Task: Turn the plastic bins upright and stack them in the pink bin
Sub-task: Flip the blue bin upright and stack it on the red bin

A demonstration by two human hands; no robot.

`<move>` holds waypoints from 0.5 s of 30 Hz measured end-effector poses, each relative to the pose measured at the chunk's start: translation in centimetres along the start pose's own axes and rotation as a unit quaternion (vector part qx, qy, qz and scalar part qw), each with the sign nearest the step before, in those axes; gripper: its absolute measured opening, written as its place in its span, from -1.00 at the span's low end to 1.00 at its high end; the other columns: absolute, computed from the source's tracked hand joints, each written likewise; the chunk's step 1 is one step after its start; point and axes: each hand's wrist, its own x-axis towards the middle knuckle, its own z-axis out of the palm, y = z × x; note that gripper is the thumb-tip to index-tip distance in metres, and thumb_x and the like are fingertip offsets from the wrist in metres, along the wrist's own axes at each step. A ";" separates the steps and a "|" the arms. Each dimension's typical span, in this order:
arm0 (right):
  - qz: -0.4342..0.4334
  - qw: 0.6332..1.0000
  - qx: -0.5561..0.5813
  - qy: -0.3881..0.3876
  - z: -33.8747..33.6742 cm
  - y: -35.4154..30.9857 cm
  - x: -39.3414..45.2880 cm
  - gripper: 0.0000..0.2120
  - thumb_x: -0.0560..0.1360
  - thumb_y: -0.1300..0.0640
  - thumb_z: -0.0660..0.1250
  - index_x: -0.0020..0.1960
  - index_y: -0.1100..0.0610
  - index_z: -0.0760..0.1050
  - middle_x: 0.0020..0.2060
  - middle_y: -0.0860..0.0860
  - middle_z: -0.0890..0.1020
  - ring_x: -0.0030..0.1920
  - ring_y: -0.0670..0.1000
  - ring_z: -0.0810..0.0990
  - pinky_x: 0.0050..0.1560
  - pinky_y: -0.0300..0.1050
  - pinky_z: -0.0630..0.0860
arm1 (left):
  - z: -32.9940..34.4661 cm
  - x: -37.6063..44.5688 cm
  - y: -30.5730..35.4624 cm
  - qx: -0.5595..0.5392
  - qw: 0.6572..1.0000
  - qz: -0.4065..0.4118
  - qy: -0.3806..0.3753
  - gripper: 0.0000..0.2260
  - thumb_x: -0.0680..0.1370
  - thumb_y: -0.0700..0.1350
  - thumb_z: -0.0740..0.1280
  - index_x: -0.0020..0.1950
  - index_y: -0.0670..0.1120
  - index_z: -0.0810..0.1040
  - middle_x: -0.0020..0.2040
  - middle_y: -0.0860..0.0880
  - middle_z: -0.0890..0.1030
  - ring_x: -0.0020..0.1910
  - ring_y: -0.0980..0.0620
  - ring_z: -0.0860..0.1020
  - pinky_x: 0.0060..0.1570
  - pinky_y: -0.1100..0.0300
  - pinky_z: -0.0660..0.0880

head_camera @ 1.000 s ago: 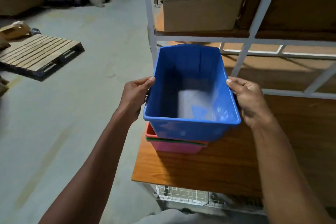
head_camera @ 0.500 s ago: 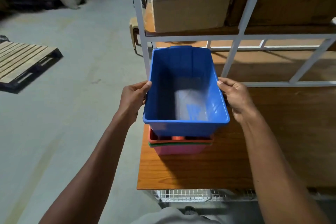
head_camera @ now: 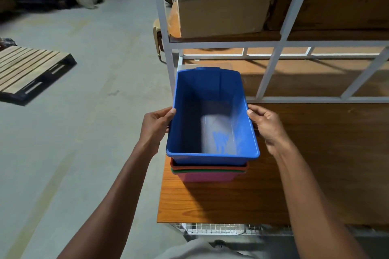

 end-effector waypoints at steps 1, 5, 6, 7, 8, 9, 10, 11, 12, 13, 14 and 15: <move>0.004 1.000 -0.004 -0.002 0.0 0.3 0.1 -0.75 0.68 0.16 0.32 0.32 0.08 0.65 0.14 -0.03 0.74 0.11 -0.06 0.71 -0.09 -0.23 0.60 | 0.0 0.0 -0.3 0.005 1.000 -0.003 0.001 -0.76 0.66 -0.06 0.39 0.28 -0.07 0.72 -0.01 -0.01 0.78 -0.18 0.14 0.66 -0.17 0.19 0.59; 0.024 1.000 -0.014 -0.012 0.1 1.5 0.7 -0.73 0.68 0.16 0.31 0.36 0.06 0.62 0.16 -0.02 0.72 0.16 -0.01 0.69 -0.01 -0.13 0.62 | -0.1 0.1 -1.7 0.015 1.000 -0.019 0.009 -0.72 0.66 -0.09 0.40 0.34 -0.12 0.69 0.11 -0.08 0.77 -0.04 0.00 0.67 -0.04 0.07 0.61; 0.029 0.999 -0.016 -0.013 0.2 1.8 0.8 -0.72 0.68 0.16 0.32 0.37 0.06 0.61 0.18 -0.01 0.72 0.16 0.01 0.70 -0.02 -0.13 0.62 | -0.1 0.1 -2.0 0.017 1.000 -0.022 0.010 -0.72 0.65 -0.09 0.41 0.34 -0.13 0.69 0.12 -0.10 0.76 -0.04 -0.01 0.67 -0.03 0.06 0.60; 0.032 0.999 -0.020 -0.014 0.3 2.1 1.0 -0.71 0.68 0.17 0.32 0.38 0.07 0.61 0.18 0.00 0.72 0.16 0.02 0.70 -0.05 -0.14 0.62 | -0.1 0.1 -2.2 0.021 0.999 -0.023 0.011 -0.71 0.65 -0.10 0.41 0.35 -0.13 0.68 0.14 -0.11 0.76 -0.03 -0.02 0.67 -0.01 0.05 0.61; 0.035 0.999 -0.024 -0.015 0.4 2.4 1.2 -0.71 0.68 0.17 0.33 0.38 0.07 0.60 0.19 0.01 0.72 0.15 0.03 0.71 -0.07 -0.15 0.62 | -0.1 0.1 -2.4 0.026 0.999 -0.024 0.014 -0.71 0.65 -0.10 0.40 0.36 -0.14 0.67 0.15 -0.11 0.76 -0.02 -0.03 0.68 0.02 0.03 0.63; 0.037 0.999 -0.026 -0.017 0.5 2.7 1.3 -0.70 0.68 0.18 0.33 0.39 0.08 0.60 0.19 0.02 0.72 0.13 0.03 0.71 -0.10 -0.17 0.62 | 0.0 0.2 -2.6 0.031 0.999 -0.025 0.017 -0.70 0.65 -0.11 0.40 0.36 -0.14 0.67 0.16 -0.10 0.75 0.00 -0.04 0.68 0.05 -0.01 0.65; 0.040 0.999 -0.029 -0.018 0.6 2.8 1.4 -0.70 0.68 0.18 0.32 0.39 0.08 0.60 0.19 0.02 0.72 0.11 0.02 0.71 -0.11 -0.18 0.62 | 0.0 0.2 -2.8 0.036 0.999 -0.026 0.020 -0.70 0.66 -0.11 0.40 0.37 -0.14 0.67 0.15 -0.10 0.75 0.01 -0.05 0.69 0.09 -0.04 0.65; 0.043 0.998 -0.033 -0.019 0.6 2.9 1.5 -0.70 0.68 0.18 0.32 0.40 0.07 0.59 0.19 0.02 0.71 0.12 0.02 0.70 -0.10 -0.18 0.62 | 0.0 0.2 -2.9 0.041 0.998 -0.028 0.024 -0.70 0.66 -0.12 0.40 0.37 -0.14 0.66 0.14 -0.09 0.76 0.02 -0.07 0.69 0.11 -0.07 0.65; 0.047 0.998 -0.039 -0.019 0.7 3.0 1.5 -0.69 0.68 0.17 0.32 0.41 0.07 0.58 0.21 0.01 0.70 0.16 0.02 0.69 -0.06 -0.16 0.62 | -0.1 0.3 -3.0 0.046 0.998 -0.031 0.026 -0.70 0.65 -0.12 0.40 0.37 -0.14 0.66 0.14 -0.09 0.76 0.05 -0.09 0.70 0.13 -0.08 0.65; 0.049 0.998 -0.044 -0.019 0.7 3.1 1.5 -0.68 0.68 0.17 0.33 0.42 0.07 0.57 0.24 0.01 0.69 0.21 0.03 0.67 0.00 -0.13 0.62 | -0.1 0.3 -3.1 0.050 0.998 -0.034 0.028 -0.70 0.65 -0.12 0.40 0.37 -0.14 0.66 0.15 -0.09 0.75 0.09 -0.11 0.70 0.14 -0.09 0.66; 0.050 0.997 -0.050 -0.018 0.7 3.3 1.6 -0.67 0.67 0.16 0.34 0.43 0.07 0.57 0.26 0.01 0.68 0.24 0.03 0.65 0.05 -0.12 0.61 | -0.1 0.4 -3.2 0.053 0.997 -0.037 0.030 -0.70 0.65 -0.12 0.41 0.38 -0.14 0.66 0.17 -0.09 0.75 0.12 -0.13 0.70 0.15 -0.09 0.66; 0.049 0.997 -0.056 -0.019 0.7 3.4 1.7 -0.67 0.67 0.16 0.34 0.43 0.08 0.57 0.27 0.01 0.67 0.27 0.03 0.64 0.09 -0.12 0.60 | -0.1 0.4 -3.3 0.056 0.997 -0.040 0.030 -0.69 0.65 -0.11 0.41 0.38 -0.14 0.66 0.18 -0.09 0.75 0.14 -0.15 0.70 0.15 -0.07 0.66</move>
